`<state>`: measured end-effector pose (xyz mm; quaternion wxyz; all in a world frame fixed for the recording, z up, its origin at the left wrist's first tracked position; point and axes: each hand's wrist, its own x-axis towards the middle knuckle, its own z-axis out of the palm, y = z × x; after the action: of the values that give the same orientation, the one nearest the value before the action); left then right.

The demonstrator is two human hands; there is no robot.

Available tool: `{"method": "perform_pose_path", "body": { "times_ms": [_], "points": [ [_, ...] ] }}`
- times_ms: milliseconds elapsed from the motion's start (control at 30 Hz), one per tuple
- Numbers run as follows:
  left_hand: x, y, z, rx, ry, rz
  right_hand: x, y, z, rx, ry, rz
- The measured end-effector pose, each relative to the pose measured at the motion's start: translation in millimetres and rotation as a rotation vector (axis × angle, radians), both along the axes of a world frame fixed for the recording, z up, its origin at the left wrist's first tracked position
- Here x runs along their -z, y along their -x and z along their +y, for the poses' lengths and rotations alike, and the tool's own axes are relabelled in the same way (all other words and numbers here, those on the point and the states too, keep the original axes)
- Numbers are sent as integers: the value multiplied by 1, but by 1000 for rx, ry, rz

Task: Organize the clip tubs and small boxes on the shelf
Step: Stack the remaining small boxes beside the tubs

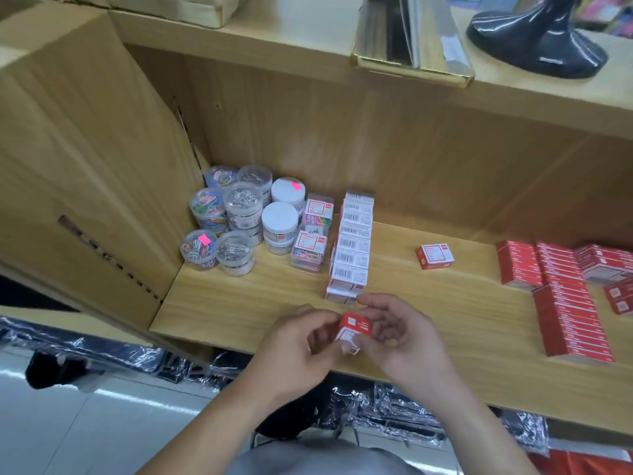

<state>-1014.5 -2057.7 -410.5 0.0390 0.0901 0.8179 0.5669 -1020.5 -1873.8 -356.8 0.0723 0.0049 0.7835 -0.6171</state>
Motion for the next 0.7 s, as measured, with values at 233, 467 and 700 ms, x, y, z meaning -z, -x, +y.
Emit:
{"method": "perform_pose_path", "body": {
  "times_ms": [233,467,700],
  "points": [
    [-5,9,6,34,-211,-221,9,2,5,-55,-80,-32],
    [7,12,-8,-101,180,26,34,18,3,21,-444,93],
    [-3,22,-6,-35,402,125,51,18,2,-20,-522,142]
  ]
}}
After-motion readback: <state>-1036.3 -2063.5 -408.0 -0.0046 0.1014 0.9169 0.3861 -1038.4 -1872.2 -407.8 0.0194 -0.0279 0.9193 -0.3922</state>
